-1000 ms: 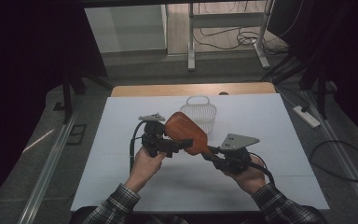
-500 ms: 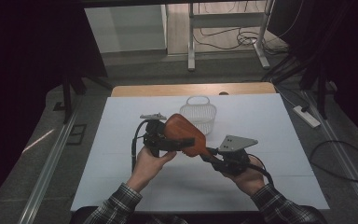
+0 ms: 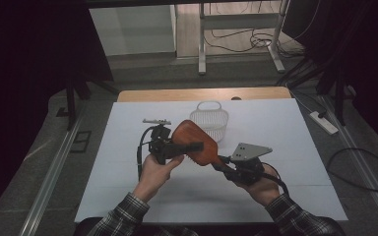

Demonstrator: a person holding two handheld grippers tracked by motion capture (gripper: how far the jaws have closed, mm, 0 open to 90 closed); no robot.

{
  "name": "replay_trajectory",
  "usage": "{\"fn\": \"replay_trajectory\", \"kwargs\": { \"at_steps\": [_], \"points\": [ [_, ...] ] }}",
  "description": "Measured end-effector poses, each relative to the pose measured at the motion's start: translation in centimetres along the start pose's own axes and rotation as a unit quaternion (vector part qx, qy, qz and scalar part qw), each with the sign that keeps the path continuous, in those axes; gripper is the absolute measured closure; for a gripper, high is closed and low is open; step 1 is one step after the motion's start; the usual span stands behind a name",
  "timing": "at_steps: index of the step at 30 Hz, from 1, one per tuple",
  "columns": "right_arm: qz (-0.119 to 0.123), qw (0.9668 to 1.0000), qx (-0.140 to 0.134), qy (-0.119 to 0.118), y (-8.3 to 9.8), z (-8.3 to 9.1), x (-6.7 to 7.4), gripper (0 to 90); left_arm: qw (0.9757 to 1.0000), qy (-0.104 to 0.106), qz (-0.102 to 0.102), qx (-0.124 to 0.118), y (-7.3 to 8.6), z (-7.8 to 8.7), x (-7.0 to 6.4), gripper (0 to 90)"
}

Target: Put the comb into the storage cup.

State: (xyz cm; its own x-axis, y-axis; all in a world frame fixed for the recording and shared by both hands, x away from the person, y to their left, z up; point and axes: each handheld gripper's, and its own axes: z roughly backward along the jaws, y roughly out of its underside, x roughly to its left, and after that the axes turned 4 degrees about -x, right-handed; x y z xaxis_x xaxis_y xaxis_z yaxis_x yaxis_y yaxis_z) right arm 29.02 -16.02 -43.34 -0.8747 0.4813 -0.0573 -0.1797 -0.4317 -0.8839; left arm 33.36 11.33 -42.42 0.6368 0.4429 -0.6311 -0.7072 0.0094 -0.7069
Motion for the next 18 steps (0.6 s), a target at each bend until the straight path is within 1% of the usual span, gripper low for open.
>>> {"fn": "replay_trajectory", "kwargs": {
  "at_steps": [1,2,3,4,5,6,7,9,10,15,18],
  "points": [
    [0.000,1.0000,0.000,0.000,0.00,0.00,0.00,71.4,0.9999,0.008,0.007,-0.001,0.01,0.09,0.18,35.2],
    [0.002,1.0000,0.002,0.000,0.08,-0.11,0.05,71.4,0.9994,0.025,0.022,-0.004,0.07,0.22,0.53,39.4],
    [0.002,1.0000,0.002,0.000,0.08,-0.11,0.05,71.4,0.9994,0.025,0.022,-0.004,0.07,0.22,0.53,41.1],
    [0.004,1.0000,0.006,0.000,0.14,-0.22,0.09,71.5,0.9989,0.034,0.033,-0.007,0.10,0.28,0.66,43.4],
    [0.004,1.0000,0.006,0.000,0.14,-0.22,0.09,71.5,0.9985,0.040,0.038,-0.008,0.11,0.31,0.72,43.4],
    [0.005,0.9999,0.009,0.001,0.19,-0.32,0.11,71.5,0.9979,0.047,0.043,-0.009,0.15,0.33,0.73,46.4],
    [0.005,0.9999,0.009,0.001,0.19,-0.32,0.11,71.5,0.9979,0.047,0.043,-0.009,0.15,0.33,0.73,47.9],
    [0.005,0.9999,0.010,0.000,0.22,-0.38,0.08,71.5,0.9975,0.052,0.046,-0.009,0.16,0.31,0.69,49.3],
    [0.005,0.9999,0.011,0.000,0.24,-0.40,0.05,71.5,0.9972,0.057,0.047,-0.011,0.19,0.28,0.67,51.6],
    [0.003,0.9999,0.013,-0.002,0.26,-0.40,0.01,71.4,0.9967,0.063,0.050,-0.007,0.20,0.24,0.89,53.7],
    [0.003,0.9999,0.016,-0.001,0.29,-0.49,-0.02,71.0,0.9969,0.064,0.045,-0.008,0.28,0.20,0.91,54.5]
  ]
}}
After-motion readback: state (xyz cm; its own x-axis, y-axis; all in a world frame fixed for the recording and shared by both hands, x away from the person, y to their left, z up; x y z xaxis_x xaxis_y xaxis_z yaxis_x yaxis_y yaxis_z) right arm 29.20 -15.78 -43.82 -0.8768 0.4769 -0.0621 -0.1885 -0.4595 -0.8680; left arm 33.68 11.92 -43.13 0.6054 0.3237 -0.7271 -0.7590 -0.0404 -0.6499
